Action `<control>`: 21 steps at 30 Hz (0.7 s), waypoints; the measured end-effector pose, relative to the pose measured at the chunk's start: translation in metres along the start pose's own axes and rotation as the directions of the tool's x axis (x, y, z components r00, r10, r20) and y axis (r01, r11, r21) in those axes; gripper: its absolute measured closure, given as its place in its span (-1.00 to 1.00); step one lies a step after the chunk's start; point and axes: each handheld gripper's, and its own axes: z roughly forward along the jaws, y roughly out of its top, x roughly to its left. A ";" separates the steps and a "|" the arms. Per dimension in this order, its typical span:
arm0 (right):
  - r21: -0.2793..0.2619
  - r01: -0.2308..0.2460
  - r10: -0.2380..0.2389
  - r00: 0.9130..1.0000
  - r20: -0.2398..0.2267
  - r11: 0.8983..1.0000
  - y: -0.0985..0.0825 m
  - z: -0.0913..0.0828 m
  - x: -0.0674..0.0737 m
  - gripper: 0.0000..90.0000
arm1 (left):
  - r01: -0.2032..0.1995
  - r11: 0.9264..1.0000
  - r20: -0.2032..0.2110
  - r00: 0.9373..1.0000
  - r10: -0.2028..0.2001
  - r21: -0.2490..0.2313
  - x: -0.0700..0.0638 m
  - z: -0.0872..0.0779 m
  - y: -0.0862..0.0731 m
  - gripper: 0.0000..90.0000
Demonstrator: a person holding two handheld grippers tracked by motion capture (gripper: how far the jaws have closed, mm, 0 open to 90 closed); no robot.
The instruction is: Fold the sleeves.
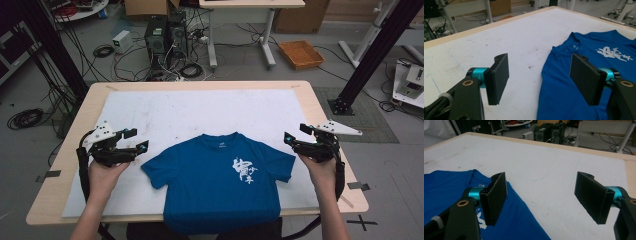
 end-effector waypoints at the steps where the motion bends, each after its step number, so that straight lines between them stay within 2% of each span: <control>1: 0.001 -0.003 0.003 1.000 0.000 1.000 0.000 0.000 0.000 -0.43 | 0.000 1.000 0.000 1.000 0.000 0.000 0.000 0.000 0.000 -0.28; 9: 0.000 -0.008 0.008 1.000 0.002 1.000 0.000 0.000 -0.001 -0.43 | 0.016 1.000 0.017 1.000 -0.015 -0.005 -0.004 -0.007 -0.013 -0.22; 12: -0.001 -0.008 0.008 1.000 0.003 1.000 0.000 0.000 -0.001 -0.43 | 0.019 1.000 0.016 1.000 -0.019 0.013 -0.005 -0.011 -0.017 -0.19; 18: 0.000 -0.007 0.007 1.000 0.006 1.000 0.000 0.000 0.000 -0.43 | 0.065 0.997 0.030 0.997 -0.066 0.049 -0.006 -0.015 -0.033 -0.15; 21: 0.001 -0.006 0.006 1.000 0.005 1.000 -0.001 0.000 0.000 -0.43 | 0.073 0.995 0.028 0.997 -0.075 0.062 -0.006 -0.014 -0.038 -0.08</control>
